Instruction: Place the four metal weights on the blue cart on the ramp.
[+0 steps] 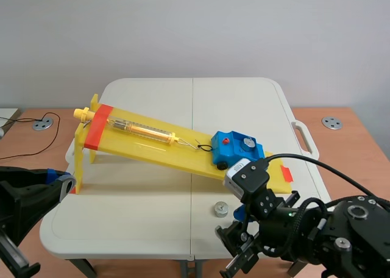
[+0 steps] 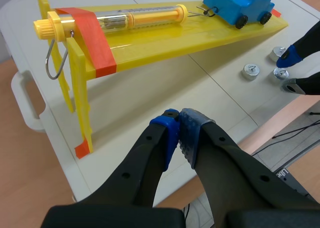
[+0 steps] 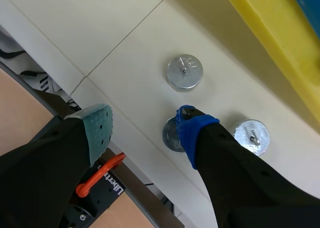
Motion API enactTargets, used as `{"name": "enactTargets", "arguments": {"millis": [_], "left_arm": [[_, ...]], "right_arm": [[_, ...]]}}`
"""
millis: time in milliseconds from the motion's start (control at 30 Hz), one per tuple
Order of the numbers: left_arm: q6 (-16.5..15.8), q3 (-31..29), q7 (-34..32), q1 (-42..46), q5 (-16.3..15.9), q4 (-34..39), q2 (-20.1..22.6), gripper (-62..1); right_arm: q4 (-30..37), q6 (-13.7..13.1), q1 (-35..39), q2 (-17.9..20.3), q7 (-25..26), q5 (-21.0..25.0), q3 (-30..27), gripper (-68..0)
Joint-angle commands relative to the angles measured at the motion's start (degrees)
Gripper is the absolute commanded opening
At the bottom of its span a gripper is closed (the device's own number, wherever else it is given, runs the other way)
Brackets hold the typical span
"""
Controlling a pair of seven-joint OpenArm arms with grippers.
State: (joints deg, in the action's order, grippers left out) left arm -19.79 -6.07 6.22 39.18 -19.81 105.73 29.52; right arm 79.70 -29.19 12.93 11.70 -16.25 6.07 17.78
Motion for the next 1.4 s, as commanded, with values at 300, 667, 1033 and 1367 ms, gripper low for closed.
{"name": "enactTargets", "arguments": {"millis": [300,667,1033,1367], "left_arm": [[-2.29,-0.87,-5.09,-1.27,-4.46,3.93,-0.11,-57.3],[-2.29,-0.87,-5.09,-1.27,-4.46,3.93,-0.11,-57.3],[-2.29,-0.87,-5.11,-1.27,-4.46,3.93,-0.13,-57.3],[-2.29,-0.87,-5.11,-1.27,-4.46,3.93,-0.13,-57.3]], "right_arm": [[4.02,4.35,-3.41,0.02,8.31,0.48,-0.35,-38.1],[0.35,4.35,-3.39,0.02,9.79,0.48,1.92,-38.4],[-2.16,5.55,-3.41,0.04,9.81,0.48,2.14,-39.2],[-4.87,10.47,-3.41,0.07,8.7,0.46,2.14,-52.6]]}}
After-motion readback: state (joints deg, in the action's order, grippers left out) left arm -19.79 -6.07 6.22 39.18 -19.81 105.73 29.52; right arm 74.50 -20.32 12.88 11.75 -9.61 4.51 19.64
